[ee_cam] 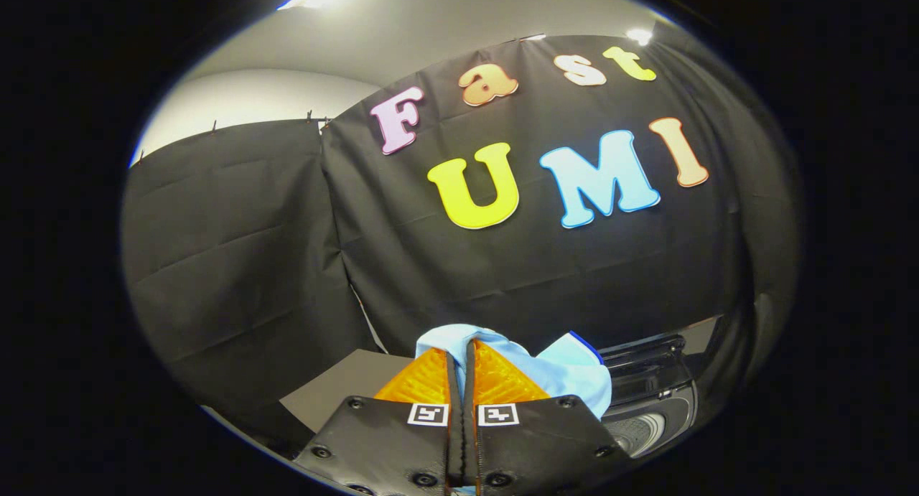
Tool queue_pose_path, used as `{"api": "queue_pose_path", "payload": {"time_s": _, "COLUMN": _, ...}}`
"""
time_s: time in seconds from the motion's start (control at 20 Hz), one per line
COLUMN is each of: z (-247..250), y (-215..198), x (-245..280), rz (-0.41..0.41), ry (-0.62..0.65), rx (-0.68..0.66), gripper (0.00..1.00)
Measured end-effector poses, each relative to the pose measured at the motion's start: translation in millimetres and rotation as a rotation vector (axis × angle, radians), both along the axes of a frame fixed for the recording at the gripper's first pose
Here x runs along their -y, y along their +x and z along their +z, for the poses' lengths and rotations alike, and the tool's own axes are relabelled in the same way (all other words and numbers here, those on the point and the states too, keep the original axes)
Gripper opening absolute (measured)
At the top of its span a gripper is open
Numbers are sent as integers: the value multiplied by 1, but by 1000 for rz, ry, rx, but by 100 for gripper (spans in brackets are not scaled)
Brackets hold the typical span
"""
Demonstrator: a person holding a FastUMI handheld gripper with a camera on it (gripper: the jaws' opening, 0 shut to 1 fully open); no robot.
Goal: Put the clothes into the washing machine and then close the washing machine lid.
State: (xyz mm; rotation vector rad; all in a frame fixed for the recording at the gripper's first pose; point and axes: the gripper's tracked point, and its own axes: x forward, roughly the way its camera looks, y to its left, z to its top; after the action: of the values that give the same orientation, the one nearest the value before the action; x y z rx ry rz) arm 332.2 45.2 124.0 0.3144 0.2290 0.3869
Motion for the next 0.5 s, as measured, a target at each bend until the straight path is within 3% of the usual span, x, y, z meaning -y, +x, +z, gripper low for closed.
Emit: {"api": "queue_pose_path", "payload": {"time_s": 0.5, "z": -7, "y": 0, "x": 74, "rz": -121, "ry": -25, "rx": 1, "gripper": 1}}
